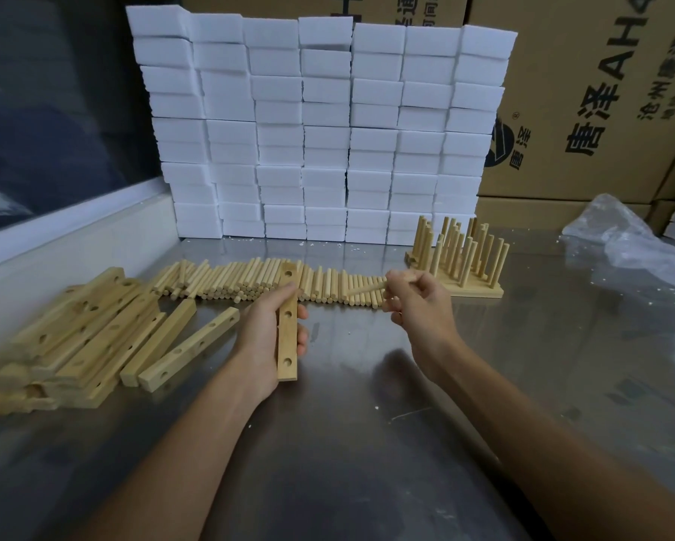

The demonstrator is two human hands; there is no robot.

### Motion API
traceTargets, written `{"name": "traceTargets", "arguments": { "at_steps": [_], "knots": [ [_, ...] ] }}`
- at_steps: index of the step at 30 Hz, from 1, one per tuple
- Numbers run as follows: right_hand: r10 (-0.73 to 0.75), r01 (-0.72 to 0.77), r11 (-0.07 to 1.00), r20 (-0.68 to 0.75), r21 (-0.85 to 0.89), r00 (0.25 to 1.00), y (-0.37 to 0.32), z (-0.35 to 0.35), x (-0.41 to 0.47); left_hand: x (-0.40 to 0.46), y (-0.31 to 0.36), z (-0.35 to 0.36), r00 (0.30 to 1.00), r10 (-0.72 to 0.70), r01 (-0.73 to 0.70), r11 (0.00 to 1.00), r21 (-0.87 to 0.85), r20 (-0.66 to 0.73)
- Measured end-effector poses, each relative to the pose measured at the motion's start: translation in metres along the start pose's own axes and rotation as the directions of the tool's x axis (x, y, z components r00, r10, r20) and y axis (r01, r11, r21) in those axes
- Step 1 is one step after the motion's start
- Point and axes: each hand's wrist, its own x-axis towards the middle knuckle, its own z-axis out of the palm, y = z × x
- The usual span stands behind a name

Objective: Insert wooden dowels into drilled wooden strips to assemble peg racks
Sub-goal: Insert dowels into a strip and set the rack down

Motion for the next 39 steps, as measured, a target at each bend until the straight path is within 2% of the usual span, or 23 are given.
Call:
{"name": "traceTargets", "arguments": {
  "at_steps": [4, 9, 14, 19, 24, 32, 39],
  "knots": [
    [0.112, -0.115, 0.993, 0.058, 0.037, 0.992, 0.000, 0.001, -0.004, 0.000, 0.001, 0.000, 1.000, -0.007, 0.007, 1.000, -0.006, 0.009],
    [0.203, -0.225, 0.954, 0.125, 0.197, 0.971, -0.001, 0.004, -0.003, -0.001, 0.001, 0.000, 1.000, -0.001, 0.001, 1.000, -0.009, 0.003],
    [0.224, -0.246, 0.965, 0.202, 0.089, 0.953, -0.001, 0.006, -0.008, 0.000, 0.001, -0.001, 1.000, 0.011, -0.011, 1.000, 0.011, 0.003],
    [0.102, -0.071, 0.983, 0.184, -0.168, 0.978, -0.001, 0.006, -0.011, 0.000, 0.000, 0.000, 1.000, 0.012, -0.012, 1.000, 0.010, 0.009],
    [-0.214, 0.249, 0.914, 0.141, -0.321, 0.966, 0.002, 0.006, -0.012, -0.003, 0.001, 0.002, 1.000, 0.013, -0.012, 1.000, -0.002, 0.021],
    [-0.290, 0.296, 0.889, 0.070, -0.350, 0.954, 0.002, 0.006, -0.005, -0.003, 0.001, 0.003, 1.000, -0.008, 0.008, 0.999, 0.032, 0.006],
    [-0.356, 0.360, 0.842, 0.088, -0.402, 0.930, -0.009, 0.012, -0.004, 0.000, -0.003, 0.003, 0.999, 0.036, -0.039, 0.996, 0.080, 0.038]
  ]
}}
